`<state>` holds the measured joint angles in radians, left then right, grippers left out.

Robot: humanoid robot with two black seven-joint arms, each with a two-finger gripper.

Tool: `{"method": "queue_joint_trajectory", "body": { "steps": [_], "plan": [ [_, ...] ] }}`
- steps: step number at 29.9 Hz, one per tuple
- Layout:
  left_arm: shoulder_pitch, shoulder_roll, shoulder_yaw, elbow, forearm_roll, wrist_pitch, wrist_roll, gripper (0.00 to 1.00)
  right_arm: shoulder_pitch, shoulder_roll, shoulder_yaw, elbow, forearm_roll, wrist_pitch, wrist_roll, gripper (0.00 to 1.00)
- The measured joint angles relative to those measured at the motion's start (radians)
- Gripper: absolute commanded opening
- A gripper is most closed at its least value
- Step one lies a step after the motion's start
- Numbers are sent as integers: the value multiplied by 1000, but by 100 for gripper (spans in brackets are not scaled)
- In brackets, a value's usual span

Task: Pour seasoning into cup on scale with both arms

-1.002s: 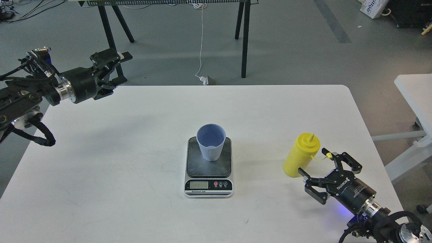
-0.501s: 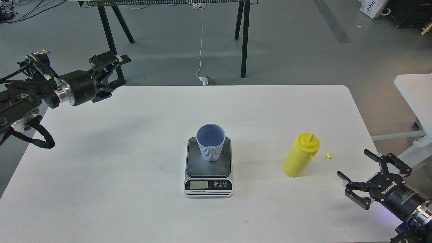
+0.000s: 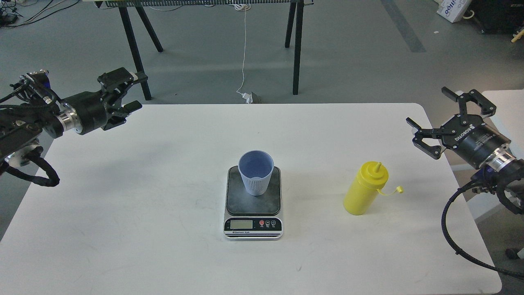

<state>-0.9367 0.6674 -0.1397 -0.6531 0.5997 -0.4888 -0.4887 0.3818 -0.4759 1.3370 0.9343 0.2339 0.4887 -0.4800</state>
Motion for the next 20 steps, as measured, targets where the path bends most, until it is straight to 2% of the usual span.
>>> {"method": "queue_joint_trajectory", "body": {
  "steps": [9,20],
  "plan": [
    [4,12,-18,22,-63,0,0,99,52,77,-11,-50,-132,0,1,99],
    [6,7,-23,27,-74,0,0,99,57,115,-8,-94,-140,0,1,99]
  ]
}}
